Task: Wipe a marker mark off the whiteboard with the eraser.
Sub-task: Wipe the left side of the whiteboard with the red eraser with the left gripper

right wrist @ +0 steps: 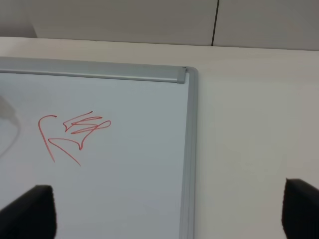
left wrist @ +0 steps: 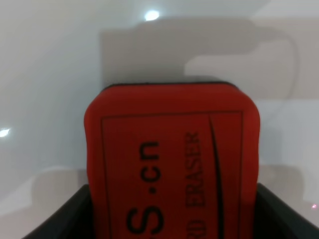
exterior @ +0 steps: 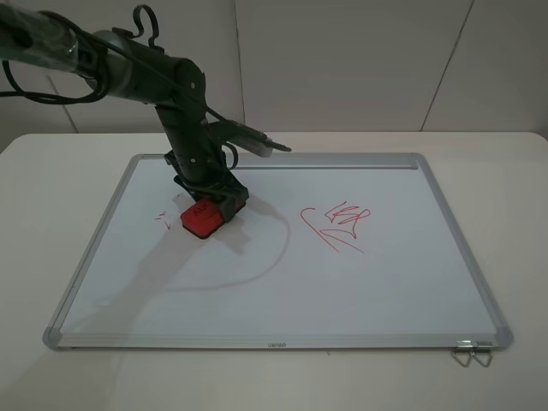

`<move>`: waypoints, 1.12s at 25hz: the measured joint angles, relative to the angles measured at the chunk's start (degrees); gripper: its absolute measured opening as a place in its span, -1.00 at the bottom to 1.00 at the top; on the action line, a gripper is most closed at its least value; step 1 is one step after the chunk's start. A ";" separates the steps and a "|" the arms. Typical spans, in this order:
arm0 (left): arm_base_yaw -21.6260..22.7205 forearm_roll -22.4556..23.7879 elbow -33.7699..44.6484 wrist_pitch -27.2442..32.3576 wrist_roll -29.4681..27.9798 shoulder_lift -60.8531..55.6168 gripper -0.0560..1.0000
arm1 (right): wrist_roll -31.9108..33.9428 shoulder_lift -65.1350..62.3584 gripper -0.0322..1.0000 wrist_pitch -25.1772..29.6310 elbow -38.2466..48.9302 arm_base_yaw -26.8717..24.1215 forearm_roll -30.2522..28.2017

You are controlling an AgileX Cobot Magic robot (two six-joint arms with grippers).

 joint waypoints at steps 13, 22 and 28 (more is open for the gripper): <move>1.50 4.90 -0.17 5.28 -4.40 0.05 0.19 | 0.00 0.00 0.66 0.00 0.00 0.00 0.00; 8.36 13.82 -0.10 9.60 -9.44 -0.10 0.19 | 0.00 0.00 0.66 0.00 0.00 0.00 0.00; 11.76 14.06 1.14 9.86 -9.62 -0.76 0.19 | 0.00 0.00 0.66 0.00 0.00 0.00 0.00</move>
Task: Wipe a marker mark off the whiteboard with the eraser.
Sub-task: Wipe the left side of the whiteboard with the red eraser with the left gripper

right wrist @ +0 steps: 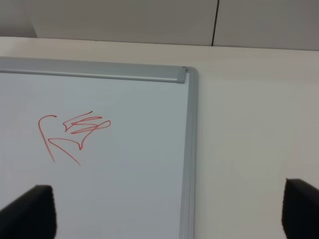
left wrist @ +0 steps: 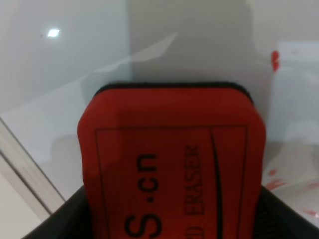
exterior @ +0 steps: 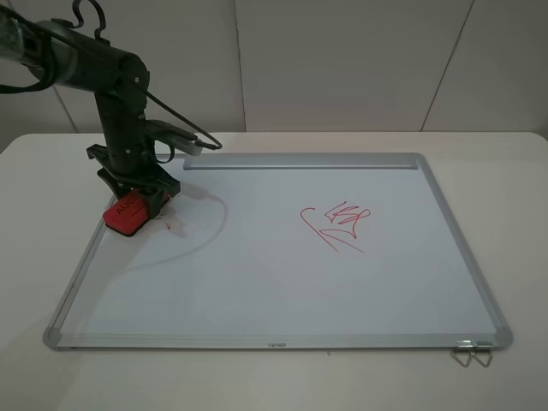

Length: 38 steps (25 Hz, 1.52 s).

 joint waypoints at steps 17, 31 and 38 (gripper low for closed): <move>-10.42 -10.71 -0.27 -5.82 7.31 0.73 0.19 | 0.00 0.00 0.66 0.00 0.00 0.00 0.00; -4.45 -9.09 -0.44 -5.76 1.80 0.84 0.19 | 0.00 0.00 0.66 0.00 0.00 0.00 0.00; 0.93 -8.77 -0.44 -5.05 0.09 0.84 0.19 | 0.00 0.00 0.66 0.00 0.00 0.00 0.00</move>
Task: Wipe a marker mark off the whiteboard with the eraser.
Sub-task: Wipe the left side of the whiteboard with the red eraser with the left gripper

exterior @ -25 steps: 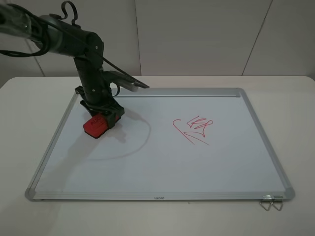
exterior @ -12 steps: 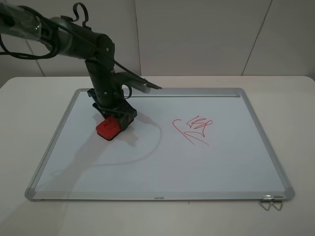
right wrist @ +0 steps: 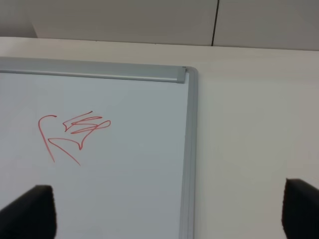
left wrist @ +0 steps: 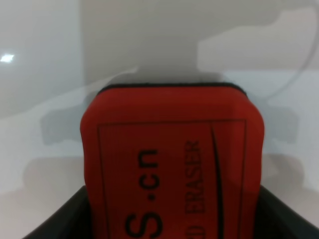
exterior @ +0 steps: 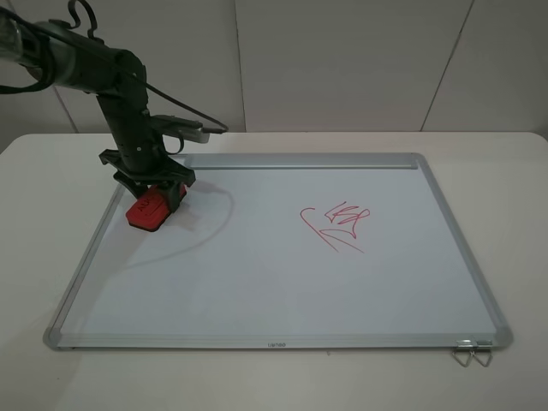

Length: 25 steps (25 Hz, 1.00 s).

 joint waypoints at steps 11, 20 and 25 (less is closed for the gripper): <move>-3.94 -0.94 -1.42 0.27 6.78 0.63 0.19 | 0.00 0.00 0.66 0.00 0.00 0.00 0.00; -11.22 -3.23 -5.07 1.17 8.30 2.48 0.19 | 0.00 0.00 0.66 0.00 0.00 0.00 0.00; -11.56 -3.22 -5.20 4.85 6.14 1.19 0.19 | 0.00 0.00 0.66 0.00 0.00 0.00 0.00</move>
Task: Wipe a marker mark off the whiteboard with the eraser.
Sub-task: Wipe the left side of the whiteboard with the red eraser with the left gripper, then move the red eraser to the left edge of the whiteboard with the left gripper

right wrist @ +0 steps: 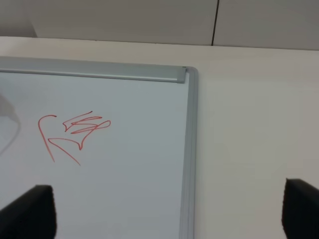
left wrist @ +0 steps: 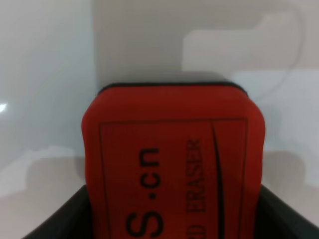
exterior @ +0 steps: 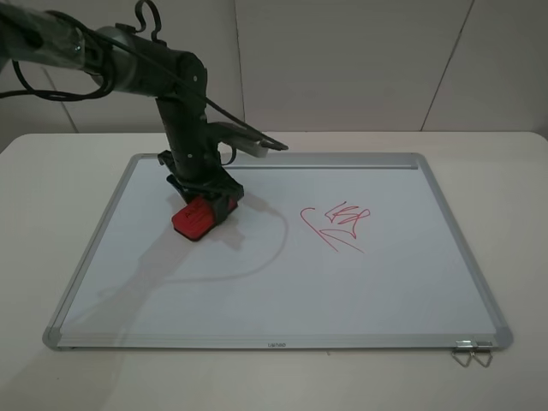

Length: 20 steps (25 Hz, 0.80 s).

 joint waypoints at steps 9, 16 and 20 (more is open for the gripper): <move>2.52 3.94 9.49 -0.29 -11.91 -16.95 0.19 | 0.00 0.00 0.66 0.00 0.00 0.00 0.00; 4.25 4.91 30.57 -8.70 -22.15 -28.87 0.19 | 0.00 0.00 0.66 0.00 0.00 0.00 0.00; 4.25 5.21 39.93 -13.37 -26.71 -33.43 0.19 | 0.00 0.00 0.66 0.00 0.00 0.00 0.00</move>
